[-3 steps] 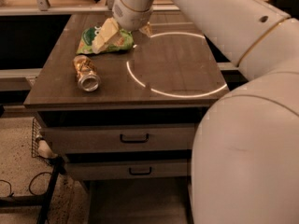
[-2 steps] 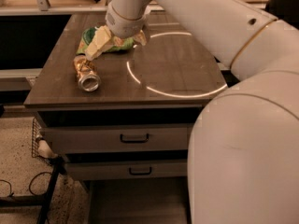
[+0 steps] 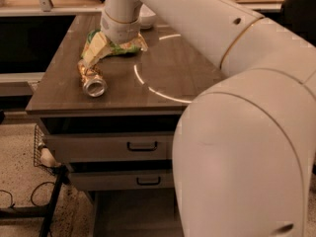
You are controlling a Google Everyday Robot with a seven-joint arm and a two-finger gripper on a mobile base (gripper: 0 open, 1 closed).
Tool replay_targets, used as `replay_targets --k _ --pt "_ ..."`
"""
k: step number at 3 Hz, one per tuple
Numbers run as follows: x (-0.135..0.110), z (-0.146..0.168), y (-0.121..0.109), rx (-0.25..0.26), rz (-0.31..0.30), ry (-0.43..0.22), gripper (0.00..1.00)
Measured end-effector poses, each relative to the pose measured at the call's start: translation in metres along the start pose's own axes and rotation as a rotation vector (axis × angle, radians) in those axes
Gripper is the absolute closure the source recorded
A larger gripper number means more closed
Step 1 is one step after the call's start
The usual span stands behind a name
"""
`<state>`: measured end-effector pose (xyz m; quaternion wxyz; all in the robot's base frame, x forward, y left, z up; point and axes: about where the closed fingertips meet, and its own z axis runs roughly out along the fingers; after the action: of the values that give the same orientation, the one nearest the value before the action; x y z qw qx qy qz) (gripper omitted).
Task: Place orange can upright
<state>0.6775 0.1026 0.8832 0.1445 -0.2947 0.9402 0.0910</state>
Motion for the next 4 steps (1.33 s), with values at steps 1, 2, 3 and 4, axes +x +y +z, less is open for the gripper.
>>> replay_targets --k 1,2,3,4 --pt "-0.0108 0.0007 0.0072 0.030 -0.018 0.055 0.00" --pt "-0.0111 0.0004 0.0075 0.030 -0.018 0.057 0.00" --pt "-0.0112 0.0041 0.0073 0.011 0.006 0.057 0.00" --pt "-0.0102 0.0025 0.0156 -0.026 0.061 0.059 0.00"
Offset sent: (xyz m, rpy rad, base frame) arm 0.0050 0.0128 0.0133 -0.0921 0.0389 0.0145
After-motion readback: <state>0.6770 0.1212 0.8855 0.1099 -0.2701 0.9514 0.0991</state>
